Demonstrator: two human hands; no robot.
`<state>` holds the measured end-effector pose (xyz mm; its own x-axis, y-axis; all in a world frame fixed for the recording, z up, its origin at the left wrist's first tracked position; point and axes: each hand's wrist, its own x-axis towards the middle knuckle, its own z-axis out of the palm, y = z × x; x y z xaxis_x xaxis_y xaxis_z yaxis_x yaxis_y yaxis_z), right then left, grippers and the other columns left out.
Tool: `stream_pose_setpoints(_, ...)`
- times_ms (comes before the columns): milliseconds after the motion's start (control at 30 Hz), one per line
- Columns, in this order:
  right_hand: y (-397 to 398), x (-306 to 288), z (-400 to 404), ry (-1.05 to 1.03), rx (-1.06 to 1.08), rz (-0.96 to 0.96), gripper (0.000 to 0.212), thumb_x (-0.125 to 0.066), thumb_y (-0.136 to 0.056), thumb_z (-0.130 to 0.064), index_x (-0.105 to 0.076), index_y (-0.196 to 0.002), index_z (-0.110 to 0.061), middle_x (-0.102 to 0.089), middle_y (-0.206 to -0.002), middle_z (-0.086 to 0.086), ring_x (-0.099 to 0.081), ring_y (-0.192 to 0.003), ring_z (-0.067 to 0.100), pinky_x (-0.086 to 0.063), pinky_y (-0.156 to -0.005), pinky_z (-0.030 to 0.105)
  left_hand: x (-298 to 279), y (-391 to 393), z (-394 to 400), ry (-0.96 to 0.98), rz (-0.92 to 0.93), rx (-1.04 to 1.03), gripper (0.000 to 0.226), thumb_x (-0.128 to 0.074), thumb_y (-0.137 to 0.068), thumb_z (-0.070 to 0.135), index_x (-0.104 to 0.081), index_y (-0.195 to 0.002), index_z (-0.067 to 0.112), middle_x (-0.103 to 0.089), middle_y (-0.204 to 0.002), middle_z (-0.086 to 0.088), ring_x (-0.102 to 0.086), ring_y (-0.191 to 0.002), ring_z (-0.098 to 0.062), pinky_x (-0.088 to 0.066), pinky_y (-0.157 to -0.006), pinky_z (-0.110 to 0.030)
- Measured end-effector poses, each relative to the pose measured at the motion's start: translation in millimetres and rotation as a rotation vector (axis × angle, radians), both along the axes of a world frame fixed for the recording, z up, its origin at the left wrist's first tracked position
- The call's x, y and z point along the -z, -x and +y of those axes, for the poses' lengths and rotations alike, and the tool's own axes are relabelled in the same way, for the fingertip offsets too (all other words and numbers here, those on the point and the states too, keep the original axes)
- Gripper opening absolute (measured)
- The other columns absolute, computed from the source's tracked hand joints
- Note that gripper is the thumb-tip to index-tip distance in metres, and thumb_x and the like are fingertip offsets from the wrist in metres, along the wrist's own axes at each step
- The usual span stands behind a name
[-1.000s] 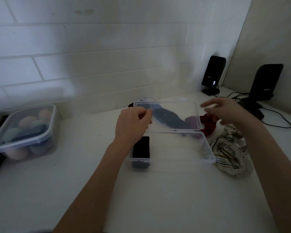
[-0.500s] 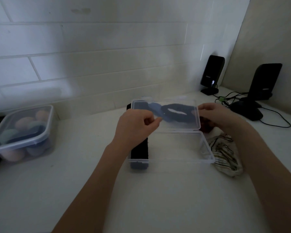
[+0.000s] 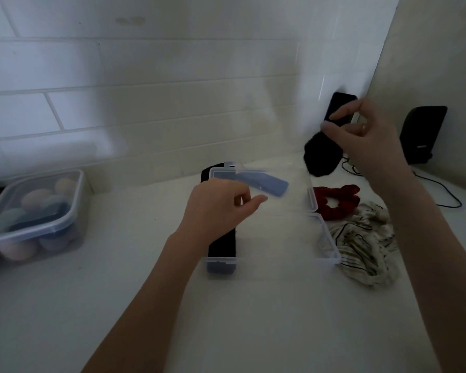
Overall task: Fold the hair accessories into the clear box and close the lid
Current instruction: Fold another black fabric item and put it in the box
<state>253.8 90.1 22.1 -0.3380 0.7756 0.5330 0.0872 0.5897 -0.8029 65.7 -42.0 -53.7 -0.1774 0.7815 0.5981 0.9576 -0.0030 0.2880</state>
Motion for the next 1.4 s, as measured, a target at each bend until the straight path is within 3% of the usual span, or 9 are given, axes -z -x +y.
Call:
stream_pose_setpoints(133, 7, -12, -23, 0.089, -0.322, -0.06, 0.004, -0.067, -0.082, -0.025, -0.065, -0.086, -0.025, -0.055, -0.05, -0.002, -0.046, -0.044, 0.01, -0.037, -0.043, 0.017, -6, -4, -4, -0.111, -0.267, 0.129, 0.045, -0.055, -0.078, 0.054, -0.056, -0.116, 0.031, -0.062, -0.087, 0.018, -0.061, -0.073, -0.003, -0.047, -0.061, -0.019)
stream_pose_setpoints(267, 28, -4, -38, 0.206, -0.51, -0.055, 0.011, -0.064, -0.085, -0.025, -0.073, -0.08, -0.022, -0.065, -0.067, 0.008, -0.05, -0.054, 0.015, -0.036, -0.043, 0.019, -10, -14, -6, -0.055, -0.737, 0.433, 0.06, -0.06, -0.071, 0.053, -0.048, -0.125, 0.03, -0.062, -0.116, 0.013, -0.06, -0.11, -0.004, -0.047, -0.093, -0.024)
stream_pose_setpoints(367, 37, 3, -45, 0.21, -0.53, -0.124, 0.015, -0.058, -0.089, -0.019, -0.072, -0.093, -0.017, -0.069, -0.074, 0.0, -0.058, -0.061, 0.007, -0.045, -0.05, 0.018, -12, -15, -7, 0.029, -0.873, 0.465, 0.063, -0.066, -0.057, 0.067, -0.054, -0.111, 0.036, -0.066, -0.102, 0.021, -0.063, -0.097, 0.005, -0.049, -0.085, -0.019)
stream_pose_setpoints(600, 42, 8, -45, 0.277, -0.587, -0.08, 0.043, -0.062, -0.083, 0.004, -0.059, -0.122, -0.013, -0.071, -0.097, 0.001, -0.068, -0.072, 0.007, -0.052, -0.06, 0.016, -10, -14, -2, 0.027, -0.945, 0.326, 0.053, -0.071, -0.06, 0.05, -0.056, -0.108, 0.035, -0.068, -0.113, 0.001, -0.065, -0.106, -0.013, -0.05, -0.098, -0.042)
stream_pose_setpoints(800, 48, 16, -43, 0.138, -0.516, -0.107, 0.062, -0.068, -0.077, 0.008, -0.049, -0.128, -0.023, -0.062, -0.117, 0.006, -0.067, -0.088, 0.016, -0.058, -0.081, 0.032, -10, -12, 0, 0.036, -0.987, 0.364, 0.029, -0.059, -0.09, 0.016, -0.057, -0.119, 0.016, -0.07, -0.109, -0.005, -0.069, -0.098, -0.017, -0.053, -0.091, -0.034)
stream_pose_setpoints(1000, 54, 25, -43, 0.097, -0.332, -0.332, 0.043, -0.075, -0.076, -0.024, -0.06, -0.116, -0.018, -0.064, -0.095, -0.005, -0.063, -0.067, 0.007, -0.049, -0.065, 0.019, -12, -8, 0, -0.003, -1.066, 0.427, 0.023, -0.05, -0.095, 0.012, -0.06, -0.115, 0.006, -0.073, -0.094, -0.005, -0.073, -0.084, -0.021, -0.057, -0.078, -0.028)
stream_pose_setpoints(1200, 58, 26, -47, 0.167, -0.41, -0.124, 0.015, -0.071, -0.08, -0.011, -0.068, -0.094, -0.016, -0.07, -0.076, -0.007, -0.064, -0.063, 0.009, -0.053, -0.056, 0.021, -13, -8, -2, 0.022, -1.087, 0.481, 0.017, -0.056, -0.089, 0.003, -0.065, -0.098, 0.014, -0.075, -0.083, 0.004, -0.073, -0.08, -0.015, -0.056, -0.075, -0.023)
stream_pose_setpoints(1300, 57, 26, -41, 0.195, -0.418, 0.007, 0.016, -0.069, -0.081, -0.006, -0.066, -0.091, -0.018, -0.07, -0.065, -0.019, -0.062, -0.057, -0.007, -0.045, -0.054, 0.008, -15, -7, -3, 0.051, -1.082, 0.478, 0.016, -0.061, -0.086, 0.004, -0.067, -0.093, 0.016, -0.076, -0.079, 0.004, -0.073, -0.079, -0.015, -0.056, -0.072, -0.022)
stream_pose_setpoints(1400, 55, 27, -39, 0.183, -0.482, -0.004, 0.024, -0.066, -0.082, -0.001, -0.062, -0.101, -0.015, -0.072, -0.069, -0.018, -0.066, -0.068, -0.007, -0.048, -0.062, 0.007, -17, -9, -5, 0.051, -1.128, 0.479, 0.012, -0.061, -0.087, 0.005, -0.067, -0.093, 0.013, -0.076, -0.075, 0.002, -0.074, -0.072, -0.017, -0.056, -0.064, -0.022)
